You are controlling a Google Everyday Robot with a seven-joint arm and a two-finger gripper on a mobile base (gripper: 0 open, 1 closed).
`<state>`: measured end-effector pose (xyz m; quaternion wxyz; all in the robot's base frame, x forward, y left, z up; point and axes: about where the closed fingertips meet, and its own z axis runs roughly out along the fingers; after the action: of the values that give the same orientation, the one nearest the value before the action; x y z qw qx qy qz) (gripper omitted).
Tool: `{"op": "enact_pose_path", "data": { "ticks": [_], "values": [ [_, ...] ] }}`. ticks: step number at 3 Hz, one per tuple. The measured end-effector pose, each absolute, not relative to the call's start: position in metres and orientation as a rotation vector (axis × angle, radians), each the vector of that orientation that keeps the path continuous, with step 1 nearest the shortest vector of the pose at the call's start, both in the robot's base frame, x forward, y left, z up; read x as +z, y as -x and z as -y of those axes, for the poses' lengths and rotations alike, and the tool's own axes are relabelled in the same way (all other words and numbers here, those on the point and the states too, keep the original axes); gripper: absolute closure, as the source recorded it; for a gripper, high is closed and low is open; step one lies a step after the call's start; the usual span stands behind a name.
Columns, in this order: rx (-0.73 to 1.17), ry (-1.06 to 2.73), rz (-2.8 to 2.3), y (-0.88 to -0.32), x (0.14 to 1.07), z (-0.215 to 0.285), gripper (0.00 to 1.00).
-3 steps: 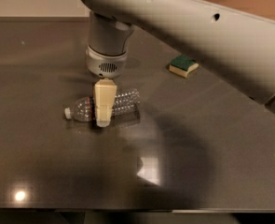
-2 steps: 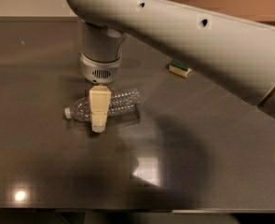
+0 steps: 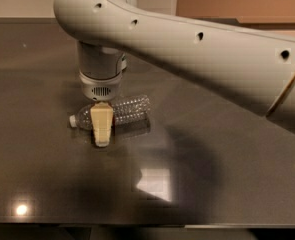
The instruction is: Place water bottle upright
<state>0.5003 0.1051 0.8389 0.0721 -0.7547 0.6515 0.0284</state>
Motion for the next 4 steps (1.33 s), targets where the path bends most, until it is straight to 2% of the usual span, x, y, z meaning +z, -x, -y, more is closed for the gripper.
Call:
{"op": "enact_pose_path", "data": {
  "ticks": [2, 3, 4],
  "values": [
    [0.085, 2.279, -1.916, -0.502, 0.848, -0.105, 0.64],
    [0.169, 2.220, -1.892, -0.506, 0.871, -0.091, 0.87],
    [0.320, 2.099, -1.843, -0.510, 0.902, -0.067, 1.00]
  ]
}}
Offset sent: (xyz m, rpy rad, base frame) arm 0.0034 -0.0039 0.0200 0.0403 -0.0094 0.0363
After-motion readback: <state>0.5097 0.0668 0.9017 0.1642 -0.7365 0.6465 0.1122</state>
